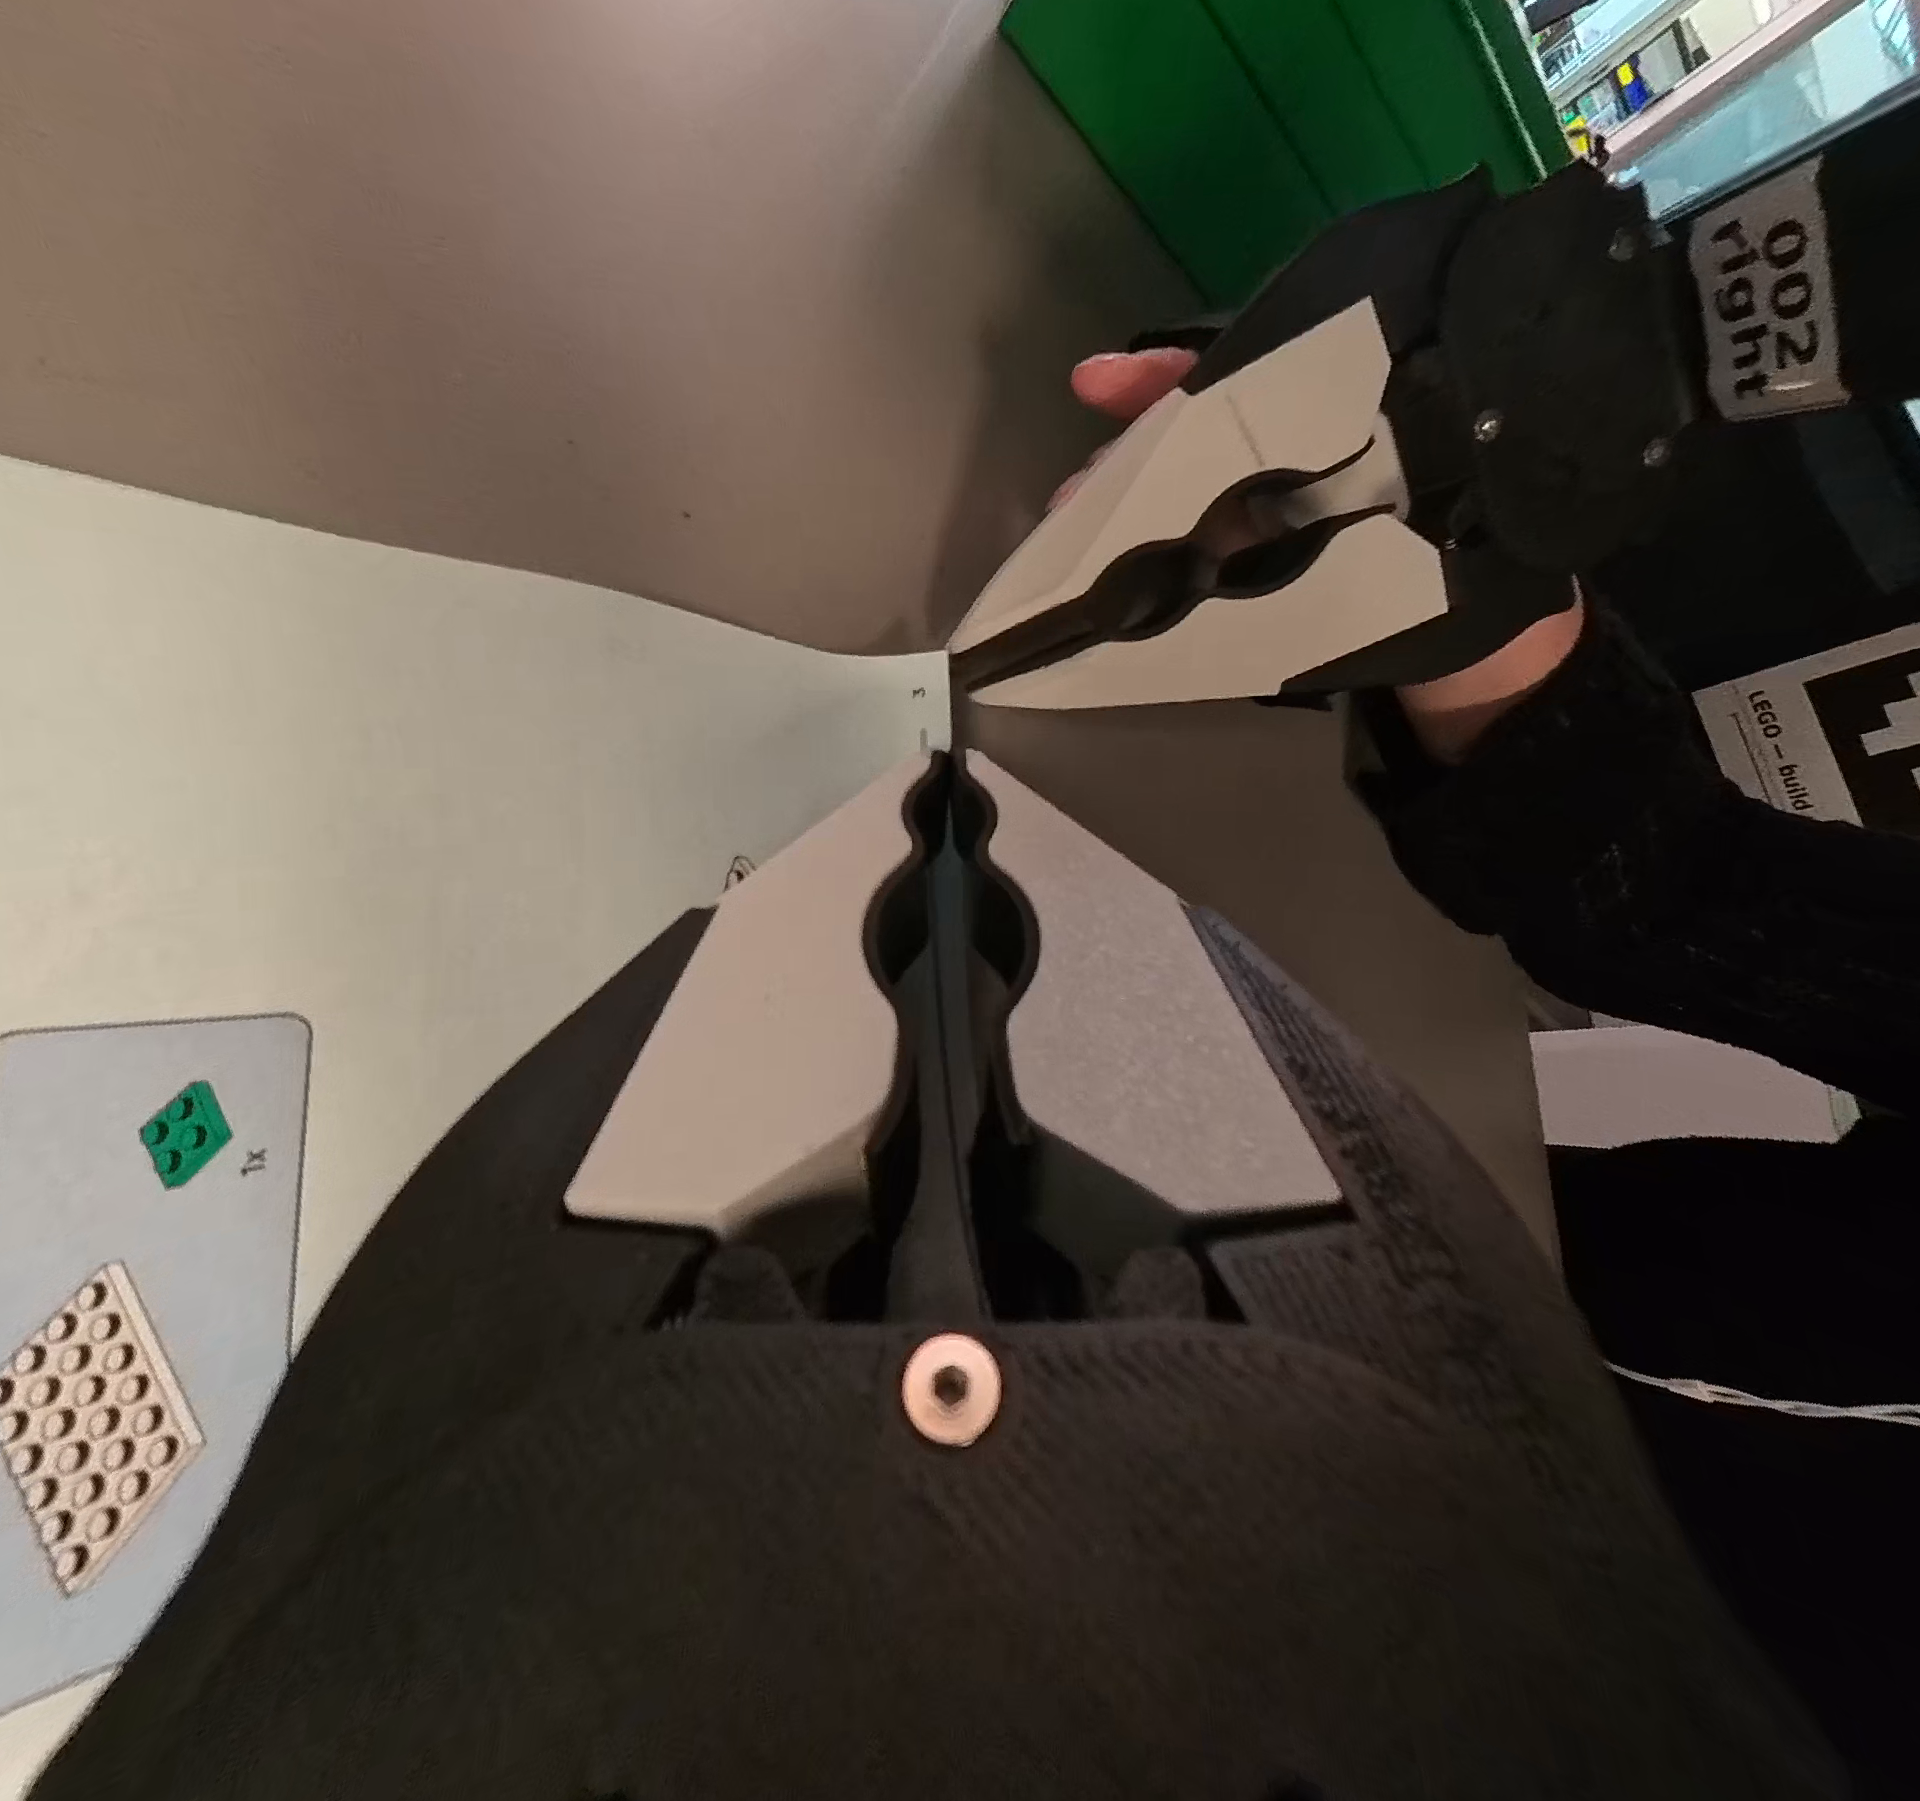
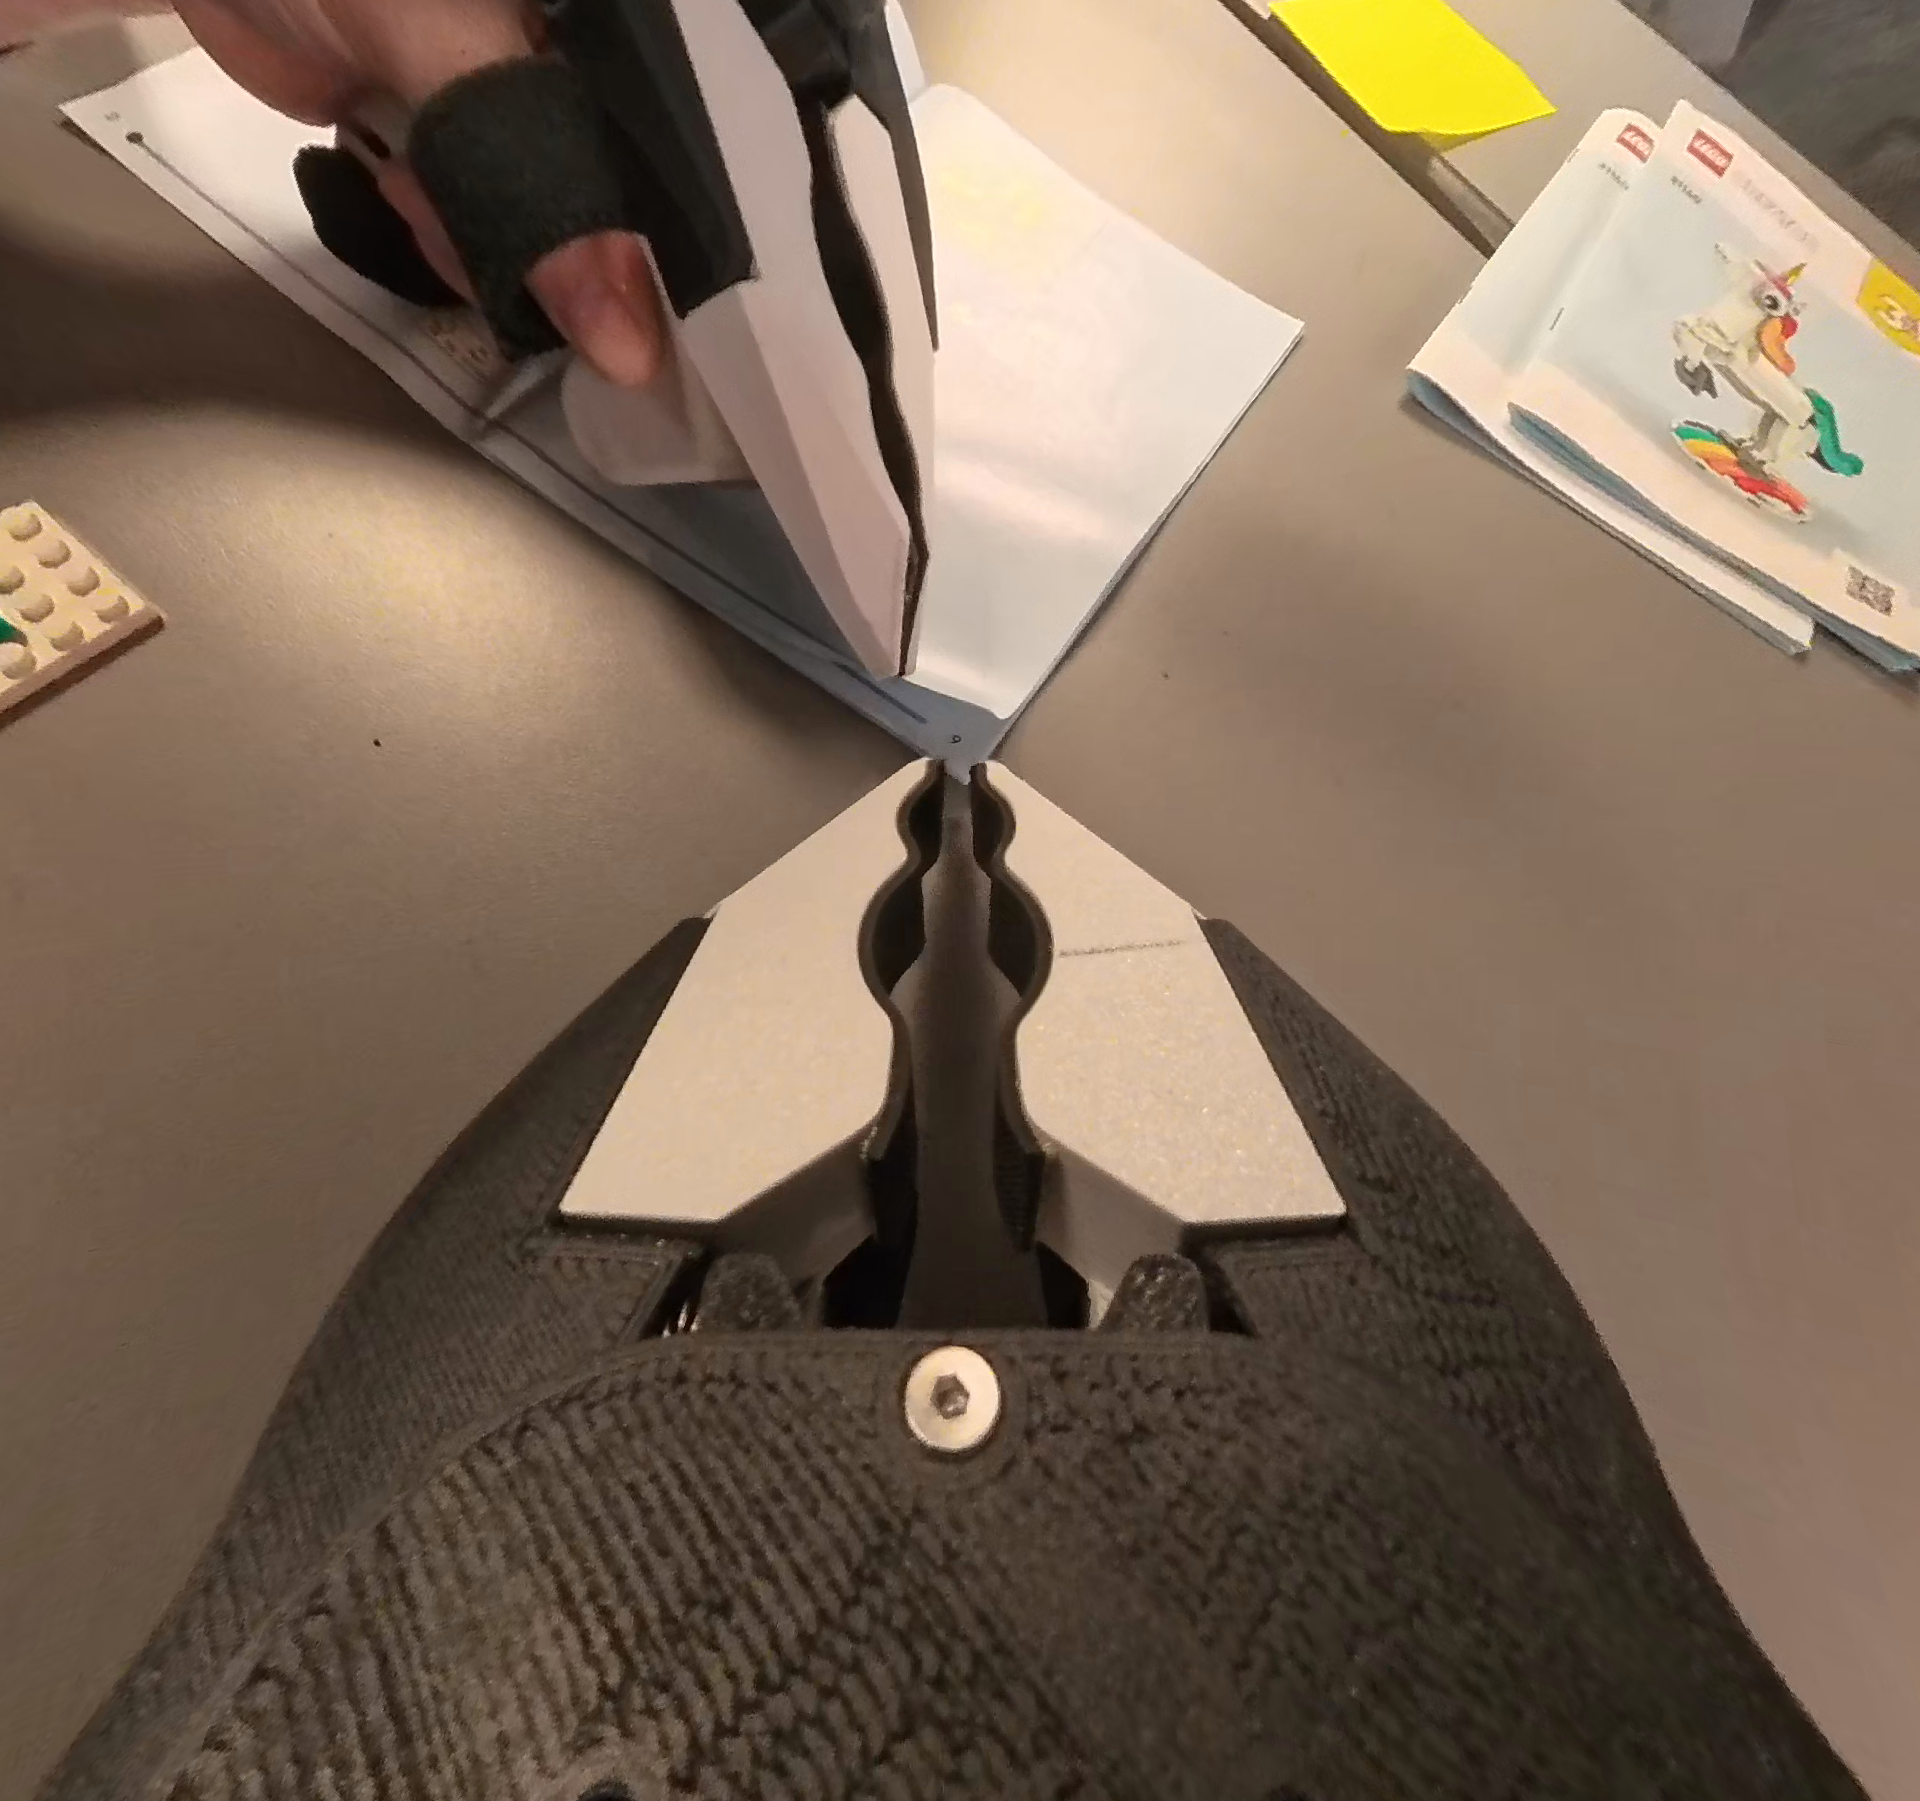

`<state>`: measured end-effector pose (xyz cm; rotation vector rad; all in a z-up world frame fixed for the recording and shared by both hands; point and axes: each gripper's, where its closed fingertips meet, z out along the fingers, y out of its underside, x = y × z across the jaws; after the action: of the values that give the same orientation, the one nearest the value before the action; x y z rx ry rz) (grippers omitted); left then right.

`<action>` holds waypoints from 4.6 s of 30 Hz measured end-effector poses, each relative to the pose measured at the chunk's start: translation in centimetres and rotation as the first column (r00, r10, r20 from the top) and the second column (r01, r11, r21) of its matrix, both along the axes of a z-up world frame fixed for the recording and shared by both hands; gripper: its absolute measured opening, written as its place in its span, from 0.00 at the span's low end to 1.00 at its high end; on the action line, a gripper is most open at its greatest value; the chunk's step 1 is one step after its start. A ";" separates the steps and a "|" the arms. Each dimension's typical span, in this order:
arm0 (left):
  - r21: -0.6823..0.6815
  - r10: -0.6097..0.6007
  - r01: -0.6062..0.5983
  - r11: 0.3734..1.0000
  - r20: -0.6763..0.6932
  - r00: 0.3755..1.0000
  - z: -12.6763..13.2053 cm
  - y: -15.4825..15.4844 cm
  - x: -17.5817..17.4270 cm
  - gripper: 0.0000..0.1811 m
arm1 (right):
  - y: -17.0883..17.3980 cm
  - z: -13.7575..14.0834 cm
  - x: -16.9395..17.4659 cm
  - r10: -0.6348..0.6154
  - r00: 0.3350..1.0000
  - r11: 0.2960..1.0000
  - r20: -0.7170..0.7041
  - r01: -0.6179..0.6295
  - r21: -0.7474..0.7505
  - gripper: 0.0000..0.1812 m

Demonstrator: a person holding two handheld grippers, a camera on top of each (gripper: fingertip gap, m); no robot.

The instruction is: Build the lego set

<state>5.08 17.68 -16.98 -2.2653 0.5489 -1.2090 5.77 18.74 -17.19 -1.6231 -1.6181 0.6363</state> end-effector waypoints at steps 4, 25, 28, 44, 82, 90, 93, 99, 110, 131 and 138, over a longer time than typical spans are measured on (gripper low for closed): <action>-0.006 0.002 -0.002 1.000 0.004 1.000 0.0 0.0 0.0 0.00 | -0.1 -0.1 0.0 0.005 1.000 1.000 0.003 -0.005 -0.001 0.03; -0.039 -0.036 0.037 0.999 0.027 0.999 0.0 -0.3 0.1 0.00 | -0.4 -0.2 -0.9 0.063 0.998 0.997 0.006 -0.063 -0.040 0.05; -0.042 -0.039 0.040 0.998 0.031 0.999 0.1 -0.4 0.1 0.00 | -0.4 -0.3 -0.9 0.067 0.998 0.997 0.018 -0.066 -0.038 0.05; 0.066 -0.028 0.020 0.998 0.125 0.992 1.9 -0.5 -0.3 0.00 | -0.4 0.6 -0.9 0.072 0.996 0.995 -0.050 -0.075 -0.067 0.07; 0.075 0.019 -0.028 0.997 0.123 0.992 1.8 0.0 -0.8 0.00 | -2.0 1.8 -2.4 0.179 0.978 0.979 -0.105 -0.166 0.122 0.14; 0.054 0.009 -0.014 0.998 0.090 0.996 1.3 -0.1 -0.7 0.00 | -1.8 2.2 -1.9 0.158 0.979 0.986 -0.132 -0.149 0.076 0.14; 0.048 0.005 -0.010 0.999 0.090 0.996 1.2 -0.1 -0.6 0.00 | -1.6 2.2 -1.3 0.139 0.981 0.990 -0.135 -0.134 0.047 0.15; 0.042 -0.012 0.007 0.999 0.107 0.994 1.3 -0.3 -0.5 0.00 | -1.6 1.5 -1.2 0.140 0.986 0.990 -0.095 -0.138 0.024 0.15; 0.061 -0.055 0.045 0.997 0.164 0.985 2.3 -1.0 -0.7 0.00 | 0.0 0.6 -2.2 0.034 0.999 0.998 -0.033 -0.033 0.044 0.06; 0.674 0.587 -0.580 0.458 0.261 0.767 11.2 -11.1 -14.3 0.01 | -7.8 2.0 -11.4 0.268 0.957 0.955 -0.115 -0.247 0.166 0.04; 0.735 0.674 -0.548 0.400 0.169 0.719 9.0 -16.3 -17.0 0.02 | -9.5 -0.1 -12.3 0.332 0.943 0.915 0.025 -0.329 0.233 0.02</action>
<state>-11.89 1.39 -7.95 -1.5593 0.1412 -0.2902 -6.58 9.29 -17.27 -1.1820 -1.8990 0.5969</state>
